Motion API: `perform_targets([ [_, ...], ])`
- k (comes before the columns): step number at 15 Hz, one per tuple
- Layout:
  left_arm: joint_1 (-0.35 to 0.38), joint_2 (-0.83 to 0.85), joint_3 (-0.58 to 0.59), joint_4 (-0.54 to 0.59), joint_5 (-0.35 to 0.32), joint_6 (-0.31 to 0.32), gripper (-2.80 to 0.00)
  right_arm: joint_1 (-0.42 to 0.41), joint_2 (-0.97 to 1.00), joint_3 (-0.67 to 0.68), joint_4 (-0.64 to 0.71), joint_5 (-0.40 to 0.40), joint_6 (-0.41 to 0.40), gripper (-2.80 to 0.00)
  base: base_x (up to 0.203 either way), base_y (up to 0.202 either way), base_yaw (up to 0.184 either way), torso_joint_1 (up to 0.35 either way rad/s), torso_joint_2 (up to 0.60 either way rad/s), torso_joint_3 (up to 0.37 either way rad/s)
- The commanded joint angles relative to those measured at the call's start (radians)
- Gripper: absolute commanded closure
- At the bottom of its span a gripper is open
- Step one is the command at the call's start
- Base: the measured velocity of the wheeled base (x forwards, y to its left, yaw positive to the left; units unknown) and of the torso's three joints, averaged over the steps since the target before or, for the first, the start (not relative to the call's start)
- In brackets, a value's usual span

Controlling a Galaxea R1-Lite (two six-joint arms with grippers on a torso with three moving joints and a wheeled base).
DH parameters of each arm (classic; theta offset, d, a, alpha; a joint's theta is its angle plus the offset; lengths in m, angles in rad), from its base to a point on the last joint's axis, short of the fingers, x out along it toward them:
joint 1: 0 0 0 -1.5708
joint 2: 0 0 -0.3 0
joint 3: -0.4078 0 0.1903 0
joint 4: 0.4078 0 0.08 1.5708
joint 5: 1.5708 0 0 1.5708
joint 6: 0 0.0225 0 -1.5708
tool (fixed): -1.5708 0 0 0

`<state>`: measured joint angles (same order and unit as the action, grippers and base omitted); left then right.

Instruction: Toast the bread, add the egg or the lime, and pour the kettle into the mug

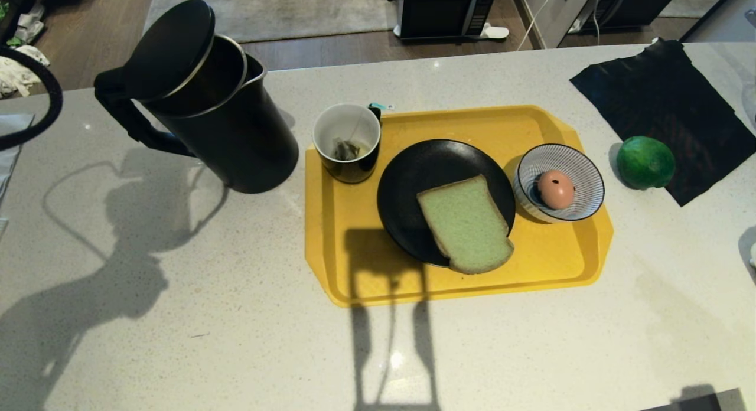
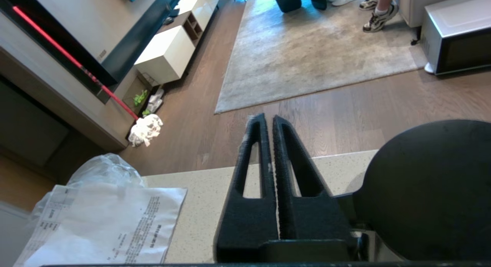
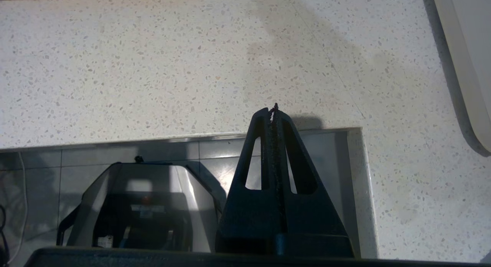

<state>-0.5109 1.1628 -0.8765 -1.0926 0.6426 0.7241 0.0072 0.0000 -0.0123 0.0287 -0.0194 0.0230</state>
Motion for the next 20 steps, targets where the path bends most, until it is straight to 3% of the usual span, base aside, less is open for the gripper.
perform_targets([
  [1,0.0,0.003,-0.017,0.001,0.013,0.005,0.0,0.0,0.0,0.0,0.0,-0.001,0.0,0.0,0.0,0.0,0.0,0.0,0.0,0.0],
  [5,-0.001,0.008,-0.095,0.127,0.047,0.004,0.0,0.0,0.0,0.0,-0.001,-0.001,0.0,0.0,0.0,0.0,0.0,0.0,0.0,0.0],
  [8,-0.001,0.037,-0.253,0.39,0.052,-0.033,0.0,0.0,0.001,0.0,0.0,-0.001,0.0,0.0,0.0,0.0,0.0,0.0,0.0,0.0],
  [11,-0.002,0.077,-0.415,0.66,0.049,-0.183,0.0,0.0,0.001,0.0,-0.001,-0.001,0.0,0.0,0.0,0.0,0.0,0.0,0.0,0.0],
  [16,-0.023,0.205,-0.722,0.895,0.048,-0.385,0.0,0.0,0.0,0.0,0.0,-0.001,0.0,0.0,0.0,0.0,0.0,0.0,0.0,0.0],
  [20,-0.093,0.278,-0.913,1.13,0.048,-0.585,0.0,0.0,0.001,0.0,0.0,-0.001,0.0,0.0,0.0,0.0,0.0,0.0,0.0,0.0],
])
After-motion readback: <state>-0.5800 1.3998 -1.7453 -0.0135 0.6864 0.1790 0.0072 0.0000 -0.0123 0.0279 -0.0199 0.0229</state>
